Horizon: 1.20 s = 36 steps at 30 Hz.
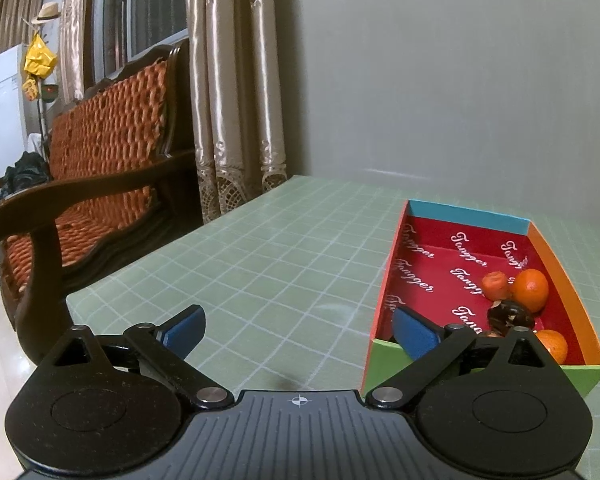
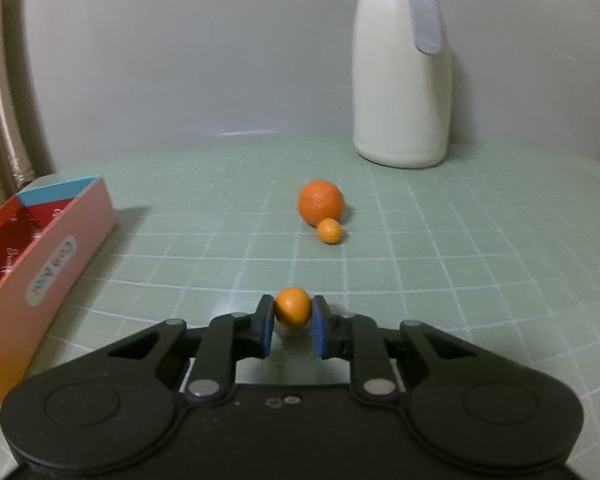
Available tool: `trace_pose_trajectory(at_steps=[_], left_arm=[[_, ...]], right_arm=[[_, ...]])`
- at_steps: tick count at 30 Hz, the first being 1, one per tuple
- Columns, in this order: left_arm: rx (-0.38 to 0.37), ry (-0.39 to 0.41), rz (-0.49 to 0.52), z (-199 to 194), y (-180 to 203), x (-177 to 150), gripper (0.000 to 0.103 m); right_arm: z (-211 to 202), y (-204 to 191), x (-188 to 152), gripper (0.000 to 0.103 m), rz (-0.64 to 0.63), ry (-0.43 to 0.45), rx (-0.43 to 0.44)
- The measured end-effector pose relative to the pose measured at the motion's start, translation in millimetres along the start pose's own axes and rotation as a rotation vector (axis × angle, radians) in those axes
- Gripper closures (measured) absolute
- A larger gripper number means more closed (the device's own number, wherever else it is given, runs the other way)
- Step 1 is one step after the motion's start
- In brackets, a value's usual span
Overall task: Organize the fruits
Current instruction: 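Carry the kumquat into the red box and open the right gripper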
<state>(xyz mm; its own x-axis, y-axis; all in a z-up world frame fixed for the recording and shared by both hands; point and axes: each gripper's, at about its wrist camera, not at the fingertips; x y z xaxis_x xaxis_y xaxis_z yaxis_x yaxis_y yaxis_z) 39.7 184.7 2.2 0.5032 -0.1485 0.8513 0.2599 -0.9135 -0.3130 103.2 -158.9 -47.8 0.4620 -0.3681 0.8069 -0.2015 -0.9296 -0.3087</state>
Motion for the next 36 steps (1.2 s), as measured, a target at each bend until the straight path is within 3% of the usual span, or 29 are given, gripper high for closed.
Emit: trace_pose_trajectory(at_steps=[9, 17, 28, 36], left_arm=[[0.029, -0.006, -0.010, -0.7, -10.0, -7.7, 0.003], [0.056, -0.040, -0.048, 5.0, -31.8, -18.5, 0.003], [0.075, -0.055, -0.060, 8.2, -44.3, -26.7, 0.002], [0.073, -0.053, -0.052, 8.0, -42.5, -26.6, 0.002]], right_arm=[[-24.5, -47.3, -2.2, 0.085, -0.060, 0.042, 0.219], [-36.1, -92.6, -12.9, 0.085, -0.120, 0.019, 0.388], [-44.8, -135.0, -35.1, 0.085, -0.207, -0.051, 0.535], [-48.0, -144.7, -46.3, 0.081, -0.245, -0.088, 0.576]])
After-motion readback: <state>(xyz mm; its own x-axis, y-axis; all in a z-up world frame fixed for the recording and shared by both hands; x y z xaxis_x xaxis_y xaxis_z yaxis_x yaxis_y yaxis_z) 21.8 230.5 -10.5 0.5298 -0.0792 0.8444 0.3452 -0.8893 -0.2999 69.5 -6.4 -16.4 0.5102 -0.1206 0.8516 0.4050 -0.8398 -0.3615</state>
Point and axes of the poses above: each gripper's, at about its wrist camera, not at the fingertips, and z roughly the way its jaws point, y to its right, x to its top, and after that the axes turned 15 degrees about z, right-handed
